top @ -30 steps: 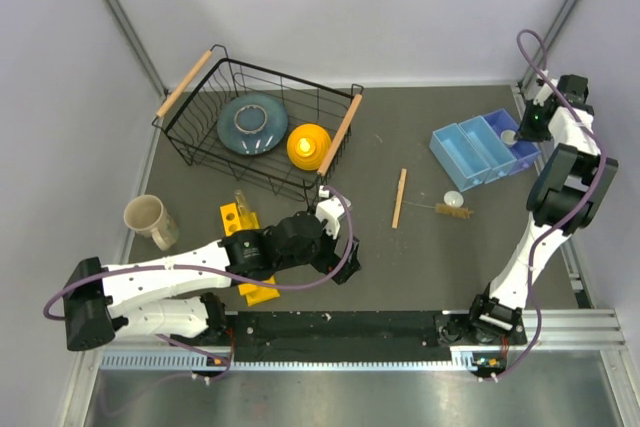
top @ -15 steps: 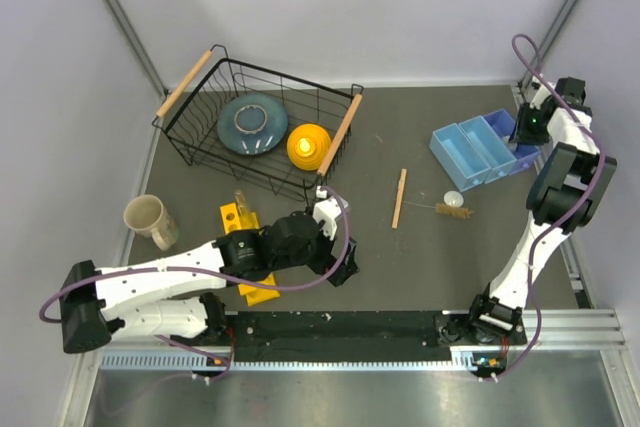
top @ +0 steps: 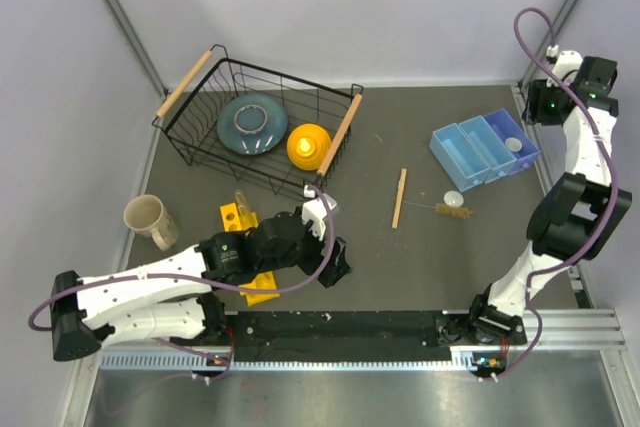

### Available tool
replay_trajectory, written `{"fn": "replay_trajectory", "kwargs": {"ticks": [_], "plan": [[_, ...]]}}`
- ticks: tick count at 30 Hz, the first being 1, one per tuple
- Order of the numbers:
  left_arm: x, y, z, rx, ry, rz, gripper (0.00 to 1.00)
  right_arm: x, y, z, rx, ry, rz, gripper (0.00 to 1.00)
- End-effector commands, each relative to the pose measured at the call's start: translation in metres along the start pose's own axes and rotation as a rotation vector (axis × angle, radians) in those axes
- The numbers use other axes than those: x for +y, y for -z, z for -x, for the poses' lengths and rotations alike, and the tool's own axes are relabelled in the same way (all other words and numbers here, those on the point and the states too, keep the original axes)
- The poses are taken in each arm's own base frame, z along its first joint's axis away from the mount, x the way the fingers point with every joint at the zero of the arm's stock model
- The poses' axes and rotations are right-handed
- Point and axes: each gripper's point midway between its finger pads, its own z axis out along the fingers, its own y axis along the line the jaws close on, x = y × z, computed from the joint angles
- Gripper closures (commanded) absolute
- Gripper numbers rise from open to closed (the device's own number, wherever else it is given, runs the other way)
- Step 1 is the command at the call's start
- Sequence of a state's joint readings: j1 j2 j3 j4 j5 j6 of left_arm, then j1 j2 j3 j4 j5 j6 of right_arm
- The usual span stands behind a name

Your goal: Organize the chemistry lab equipment

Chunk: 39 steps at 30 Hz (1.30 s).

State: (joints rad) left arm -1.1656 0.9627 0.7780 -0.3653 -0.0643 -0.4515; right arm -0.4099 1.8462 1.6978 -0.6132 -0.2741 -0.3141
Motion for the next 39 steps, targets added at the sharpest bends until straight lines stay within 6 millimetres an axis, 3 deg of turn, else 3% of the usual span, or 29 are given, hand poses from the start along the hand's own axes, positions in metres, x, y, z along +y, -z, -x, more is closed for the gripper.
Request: {"fn": "replay_trajectory", "kwargs": {"ticks": [1,4,7,9,10,15,16,20,25,27,33,39], "plan": [[-0.007,0.010,0.016,-0.058,0.014,-0.023,0.01,0.014,0.047,0.024,-0.099,0.101,0.028,0.45],[-0.007,0.012,0.016,-0.060,0.014,-0.026,0.01,0.034,0.066,0.023,-0.125,0.136,0.102,0.42],[-0.006,0.012,0.016,-0.062,0.013,-0.025,0.01,0.065,0.090,0.015,-0.152,0.186,0.229,0.41],[-0.006,0.012,0.015,-0.060,0.013,-0.022,0.01,0.091,0.098,-0.003,-0.137,0.196,0.333,0.38],[-0.005,0.012,0.014,-0.056,0.011,-0.017,0.01,0.104,0.113,-0.003,-0.170,0.242,0.374,0.38],[-0.002,0.014,0.014,-0.056,0.005,-0.009,0.01,0.156,0.132,-0.061,-0.113,0.385,0.523,0.37],[-0.002,0.014,0.014,-0.056,0.005,-0.009,0.01,0.163,0.129,-0.080,-0.083,0.392,0.547,0.37],[-0.002,0.015,0.013,-0.058,0.010,-0.009,0.01,0.185,0.139,-0.115,-0.070,0.477,0.607,0.37],[-0.001,0.013,0.007,-0.047,0.018,-0.010,0.01,0.192,0.121,-0.149,0.052,0.472,0.617,0.39],[-0.001,0.013,0.007,-0.051,0.021,-0.013,0.01,0.188,0.108,-0.155,0.112,0.401,0.598,0.47],[0.000,0.014,0.006,-0.054,0.031,-0.010,0.01,0.165,0.063,-0.158,0.194,0.358,0.472,0.59],[0.000,0.014,0.003,-0.051,0.041,-0.010,0.01,0.167,0.031,-0.164,0.241,0.350,0.445,0.60]]}}
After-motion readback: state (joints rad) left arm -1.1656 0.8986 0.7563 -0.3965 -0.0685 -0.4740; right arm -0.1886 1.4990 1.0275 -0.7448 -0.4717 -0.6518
